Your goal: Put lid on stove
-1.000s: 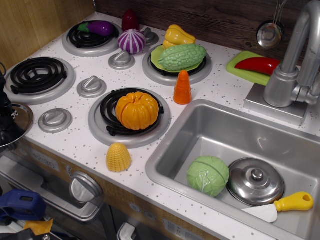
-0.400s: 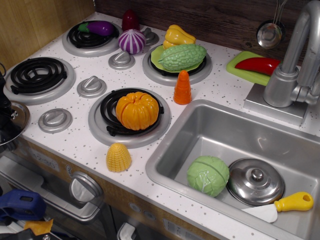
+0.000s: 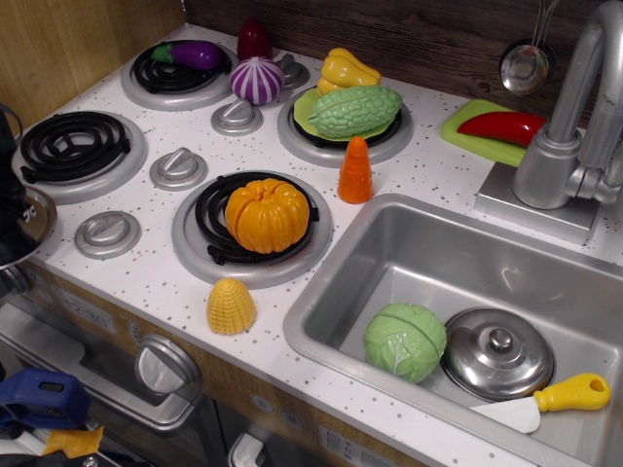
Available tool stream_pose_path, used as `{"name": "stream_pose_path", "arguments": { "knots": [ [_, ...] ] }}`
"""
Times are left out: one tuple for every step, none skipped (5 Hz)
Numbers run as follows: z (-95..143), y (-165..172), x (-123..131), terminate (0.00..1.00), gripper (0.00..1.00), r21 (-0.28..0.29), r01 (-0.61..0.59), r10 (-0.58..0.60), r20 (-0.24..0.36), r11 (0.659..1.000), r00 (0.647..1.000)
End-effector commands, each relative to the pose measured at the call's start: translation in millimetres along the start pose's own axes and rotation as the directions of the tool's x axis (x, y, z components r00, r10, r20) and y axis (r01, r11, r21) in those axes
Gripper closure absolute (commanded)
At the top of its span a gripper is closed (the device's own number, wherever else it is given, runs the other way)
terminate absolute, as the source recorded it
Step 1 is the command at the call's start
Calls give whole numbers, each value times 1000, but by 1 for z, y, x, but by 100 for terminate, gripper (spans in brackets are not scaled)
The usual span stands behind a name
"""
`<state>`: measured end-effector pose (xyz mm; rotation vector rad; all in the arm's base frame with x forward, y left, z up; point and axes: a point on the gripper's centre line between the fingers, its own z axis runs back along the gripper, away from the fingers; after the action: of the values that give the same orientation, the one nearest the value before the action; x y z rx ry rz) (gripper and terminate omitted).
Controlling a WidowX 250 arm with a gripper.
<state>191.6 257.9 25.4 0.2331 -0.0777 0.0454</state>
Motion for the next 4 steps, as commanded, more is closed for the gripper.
{"name": "stream_pose_path", "arguments": {
  "knots": [
    [37,22,23,0,100,96,10,-15,55,995,998],
    [42,30,46,0,100,131,41,-53,95,991,994],
    [35,37,76,0,100,113,63,-80,154,992,985],
    [28,37,97,0,100,100,82,-102,206,992,973]
  ]
}}
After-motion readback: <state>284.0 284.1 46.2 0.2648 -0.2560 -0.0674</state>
